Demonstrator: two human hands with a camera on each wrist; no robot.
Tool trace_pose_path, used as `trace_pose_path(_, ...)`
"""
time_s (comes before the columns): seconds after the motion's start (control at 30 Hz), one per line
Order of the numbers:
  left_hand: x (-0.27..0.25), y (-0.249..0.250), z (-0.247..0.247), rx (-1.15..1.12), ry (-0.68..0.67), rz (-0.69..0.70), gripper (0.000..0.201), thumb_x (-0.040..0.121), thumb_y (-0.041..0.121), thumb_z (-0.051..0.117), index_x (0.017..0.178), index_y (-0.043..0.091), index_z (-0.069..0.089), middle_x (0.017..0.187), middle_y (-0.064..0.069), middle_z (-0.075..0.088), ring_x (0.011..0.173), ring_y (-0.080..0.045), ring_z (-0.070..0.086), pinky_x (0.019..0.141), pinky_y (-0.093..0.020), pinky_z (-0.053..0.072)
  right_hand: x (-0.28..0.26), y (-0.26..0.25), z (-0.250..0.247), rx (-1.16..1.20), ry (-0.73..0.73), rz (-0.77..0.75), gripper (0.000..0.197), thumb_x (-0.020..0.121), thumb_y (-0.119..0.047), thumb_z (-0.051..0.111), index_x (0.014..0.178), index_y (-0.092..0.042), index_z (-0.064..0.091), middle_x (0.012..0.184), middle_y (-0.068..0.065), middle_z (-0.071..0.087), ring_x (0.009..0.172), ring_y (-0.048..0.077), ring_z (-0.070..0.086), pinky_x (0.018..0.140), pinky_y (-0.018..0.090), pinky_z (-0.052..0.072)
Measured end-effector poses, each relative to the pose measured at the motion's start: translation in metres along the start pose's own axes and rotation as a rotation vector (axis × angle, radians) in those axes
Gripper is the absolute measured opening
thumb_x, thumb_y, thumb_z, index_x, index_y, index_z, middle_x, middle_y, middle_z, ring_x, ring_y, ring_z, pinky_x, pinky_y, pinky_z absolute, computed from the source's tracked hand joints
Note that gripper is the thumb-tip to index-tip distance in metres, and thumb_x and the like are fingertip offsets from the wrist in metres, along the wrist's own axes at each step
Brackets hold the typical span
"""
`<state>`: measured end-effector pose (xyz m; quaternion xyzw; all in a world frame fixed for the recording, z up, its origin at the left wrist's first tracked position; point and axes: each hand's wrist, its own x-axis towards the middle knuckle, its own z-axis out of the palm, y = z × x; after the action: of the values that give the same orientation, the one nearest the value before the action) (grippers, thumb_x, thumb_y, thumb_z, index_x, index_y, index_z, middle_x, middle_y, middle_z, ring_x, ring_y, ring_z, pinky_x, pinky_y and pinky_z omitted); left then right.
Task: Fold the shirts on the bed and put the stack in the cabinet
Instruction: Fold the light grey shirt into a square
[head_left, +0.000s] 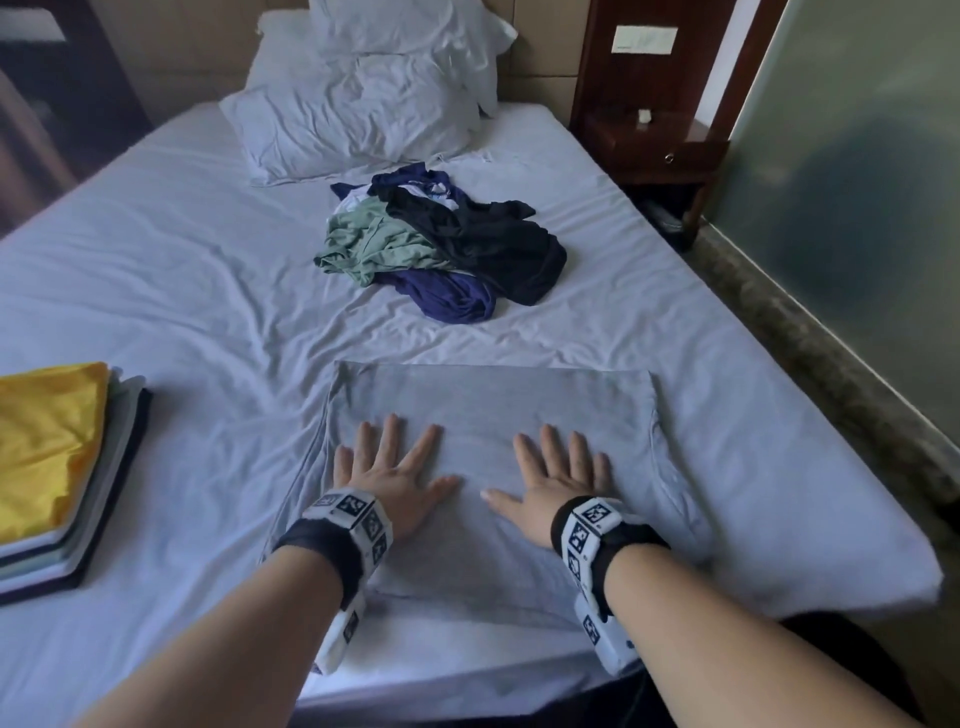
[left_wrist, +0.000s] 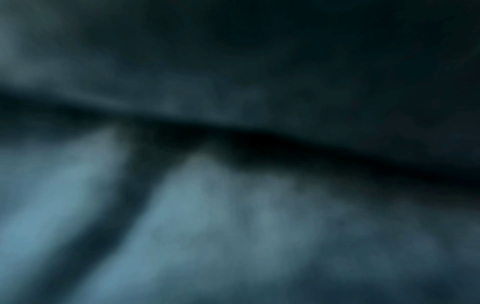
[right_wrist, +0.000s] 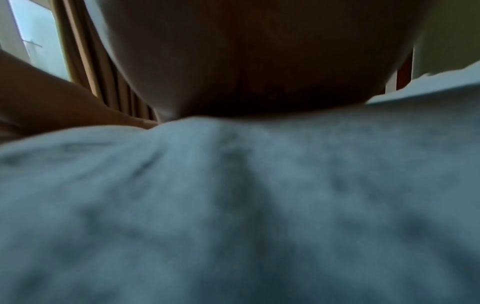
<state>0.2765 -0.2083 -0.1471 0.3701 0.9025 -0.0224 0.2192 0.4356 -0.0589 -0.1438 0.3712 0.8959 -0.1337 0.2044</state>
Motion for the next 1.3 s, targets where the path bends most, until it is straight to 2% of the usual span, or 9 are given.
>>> trace_pose_path(0.2,0.022,-0.008,0.009,-0.021,-0.098,-0.034,0.084,0.070,0.099,0.008,0.139,0.069,-0.029,0.158,0.014,-0.042,0.148,-0.031,-0.037,0.121,-0.059,-0.013,0.010,0.002,0.002,-0.027,-0.087,0.002,0.099,0.079,-0.093,0.018,0.156,-0.042,-0.019,0.161,-0.004,-0.036,0.148,0.031,-0.034,0.117,0.057,-0.020)
trace_pose_path(0.43,0.019,-0.003,0.007,-0.014,-0.124,-0.040,0.082,0.077,0.095,0.011,0.143,0.065,-0.028,0.158,0.011,-0.043,0.148,-0.031,-0.037,0.120,-0.059,-0.018,0.015,0.007,0.005,0.018,-0.081,-0.017,0.100,0.077,-0.094,0.021,0.156,-0.045,-0.017,0.161,-0.008,-0.035,0.148,0.029,-0.035,0.117,0.055,-0.021)
trace_pose_path(0.57,0.009,-0.002,0.000,-0.042,-0.095,-0.025,0.080,0.080,0.094,0.011,0.147,0.064,-0.021,0.161,0.011,-0.038,0.149,-0.029,-0.034,0.120,-0.056,-0.020,0.009,0.023,-0.010,0.138,0.050,-0.039,0.089,0.089,-0.081,0.031,0.160,-0.039,-0.002,0.169,-0.004,-0.016,0.154,0.027,-0.018,0.124,0.046,-0.007)
trace_pose_path(0.67,0.008,0.004,-0.012,-0.139,-0.051,-0.049,0.077,0.080,0.092,0.014,0.150,0.065,-0.007,0.167,0.011,-0.023,0.153,-0.030,-0.025,0.122,-0.057,-0.013,0.002,0.054,-0.023,0.213,0.228,0.087,0.079,0.091,-0.072,0.033,0.157,-0.028,0.025,0.166,0.010,0.017,0.152,0.034,0.012,0.124,0.048,0.012)
trace_pose_path(0.77,-0.001,0.024,-0.033,-0.387,0.105,-0.038,0.072,0.095,0.076,0.028,0.159,0.049,0.010,0.171,0.003,0.012,0.157,-0.035,0.004,0.123,-0.052,0.009,-0.010,0.089,-0.035,0.385,0.329,0.277,0.063,0.093,-0.059,0.037,0.144,-0.023,0.044,0.146,0.013,0.047,0.134,0.037,0.040,0.110,0.048,0.037)
trace_pose_path(0.9,-0.009,0.067,-0.043,-1.085,0.363,0.112,0.068,0.097,0.065,0.047,0.151,0.024,0.046,0.145,0.007,0.052,0.140,-0.019,0.046,0.111,-0.028,0.032,-0.019,0.130,-0.032,0.555,0.303,0.490,0.066,0.090,-0.066,0.041,0.132,-0.015,0.050,0.133,0.017,0.055,0.120,0.039,0.054,0.101,0.047,0.045)
trace_pose_path(1.07,-0.008,0.121,-0.020,-1.704,0.175,0.102,0.073,0.100,0.063,0.046,0.160,0.024,0.030,0.163,0.003,0.035,0.149,-0.018,0.035,0.123,-0.043,0.029,-0.031,0.154,-0.021,0.575,0.199,0.414,0.055,0.083,-0.056,0.061,0.113,-0.009,0.061,0.106,0.012,0.067,0.088,0.031,0.061,0.075,0.032,0.048)
trace_pose_path(1.17,-0.002,0.141,0.005,-1.775,0.034,0.061,0.081,0.097,0.071,0.040,0.163,0.030,0.017,0.169,0.011,0.014,0.155,-0.012,0.015,0.128,-0.036,0.010,-0.032,0.161,-0.016,0.578,0.154,0.365,0.051,0.082,-0.056,0.063,0.098,-0.008,0.061,0.086,0.007,0.062,0.078,0.026,0.060,0.062,0.030,0.042)
trace_pose_path(1.3,0.010,0.142,0.019,-1.815,0.016,0.036,0.094,0.089,0.078,0.048,0.163,0.030,0.016,0.170,0.012,0.010,0.155,-0.008,0.013,0.127,-0.030,0.007,-0.031,0.166,-0.013,0.605,0.146,0.330,0.039,0.083,-0.046,0.065,0.085,-0.007,0.059,0.078,0.005,0.059,0.072,0.023,0.058,0.054,0.028,0.037)
